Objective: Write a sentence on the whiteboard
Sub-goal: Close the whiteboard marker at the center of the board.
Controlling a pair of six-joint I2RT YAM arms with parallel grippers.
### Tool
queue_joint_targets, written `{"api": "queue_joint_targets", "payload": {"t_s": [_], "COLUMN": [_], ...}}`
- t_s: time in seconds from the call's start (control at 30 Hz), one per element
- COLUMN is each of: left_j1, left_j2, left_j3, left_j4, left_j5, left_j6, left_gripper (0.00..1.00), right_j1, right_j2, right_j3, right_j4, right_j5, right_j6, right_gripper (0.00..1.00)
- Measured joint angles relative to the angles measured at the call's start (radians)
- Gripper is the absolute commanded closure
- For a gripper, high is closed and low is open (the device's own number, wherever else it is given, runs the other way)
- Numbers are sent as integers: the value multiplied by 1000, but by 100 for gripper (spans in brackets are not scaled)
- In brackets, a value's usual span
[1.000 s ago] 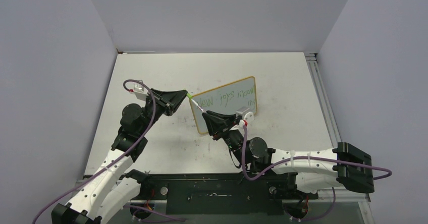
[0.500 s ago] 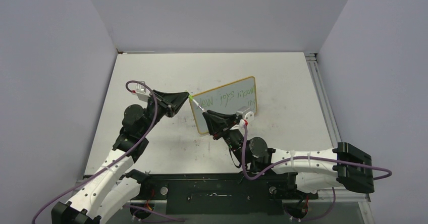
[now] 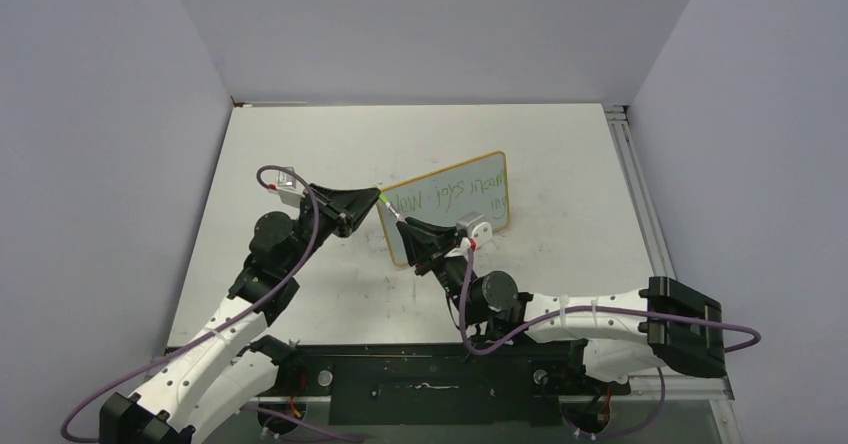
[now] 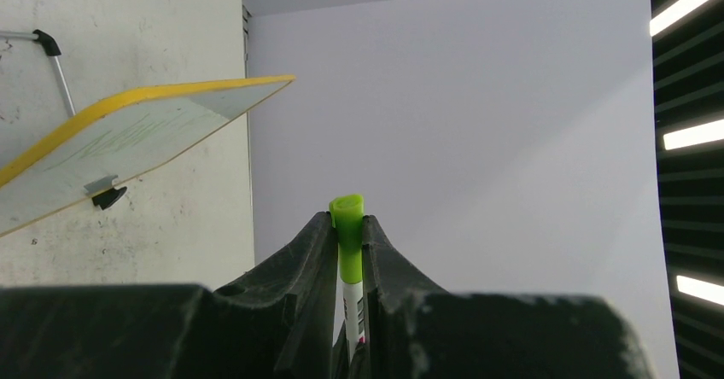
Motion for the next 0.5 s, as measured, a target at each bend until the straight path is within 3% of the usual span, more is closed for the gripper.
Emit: {"api": "queue_joint_targets", "payload": {"t_s": [0.5], "left_j1": [-146], "left_j2": [-11], "left_j3": [-54], "left_j4": [104], "left_j5": [-269], "left_j6": [11], "left_gripper": [100], "right_j1": [10], "right_j2": [82], "right_j3": [24], "right_j4": [113], "right_j5": [40], "right_j6": [-123], "right_gripper": [95]}}
